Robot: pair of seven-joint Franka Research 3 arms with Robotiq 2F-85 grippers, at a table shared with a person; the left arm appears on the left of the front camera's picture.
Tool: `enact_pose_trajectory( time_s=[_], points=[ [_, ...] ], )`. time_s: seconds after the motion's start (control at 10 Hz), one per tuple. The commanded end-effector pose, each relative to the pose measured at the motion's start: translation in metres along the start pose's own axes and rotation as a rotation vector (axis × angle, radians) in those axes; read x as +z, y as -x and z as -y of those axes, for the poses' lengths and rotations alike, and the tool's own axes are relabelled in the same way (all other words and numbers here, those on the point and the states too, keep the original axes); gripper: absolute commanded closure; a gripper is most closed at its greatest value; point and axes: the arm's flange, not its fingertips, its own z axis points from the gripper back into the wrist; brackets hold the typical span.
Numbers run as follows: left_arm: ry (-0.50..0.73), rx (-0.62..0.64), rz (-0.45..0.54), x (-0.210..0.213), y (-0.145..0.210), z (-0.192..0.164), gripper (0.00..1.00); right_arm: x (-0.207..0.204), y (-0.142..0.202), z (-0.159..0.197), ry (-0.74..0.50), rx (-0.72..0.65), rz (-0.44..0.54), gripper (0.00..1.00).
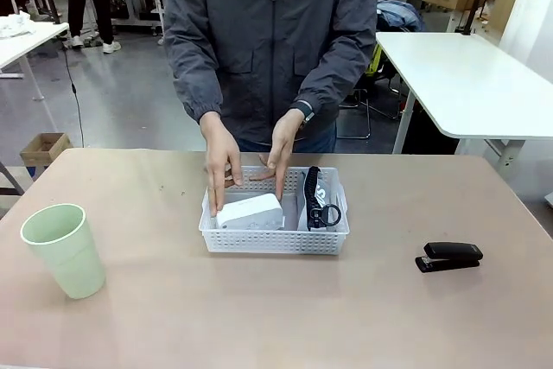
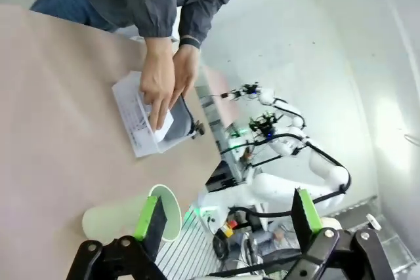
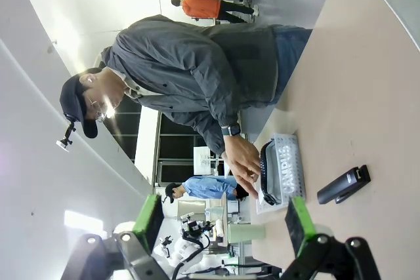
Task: Efficiently arrange items inside the basket to fit them all.
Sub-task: Pick up the Digital clock and place it inside the Organizing basket, then pick up the Stapler and place it inside the Organizing basket.
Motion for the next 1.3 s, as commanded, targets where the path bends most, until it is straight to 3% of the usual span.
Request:
enact_pose_trajectory(
  time_s=[0.0,0.1,1.2],
  points=[
    [0.049,0.002,-0.139,-0.010,-0.015,-0.016,0.00,-0.001,-0.001,-0.002,-0.021,0.027,0.012,0.00],
    [0.000,0.000,0.000,0.000,0.000,0.000,0.00,-0.001,-0.001,-0.002,-0.021,0.027,0.012,0.00],
    [0.000,0.000,0.000,0.000,0.000,0.000,0.00,-0.001,-0.001,-0.002,-0.021,0.027,0.012,0.00]
  ],
)
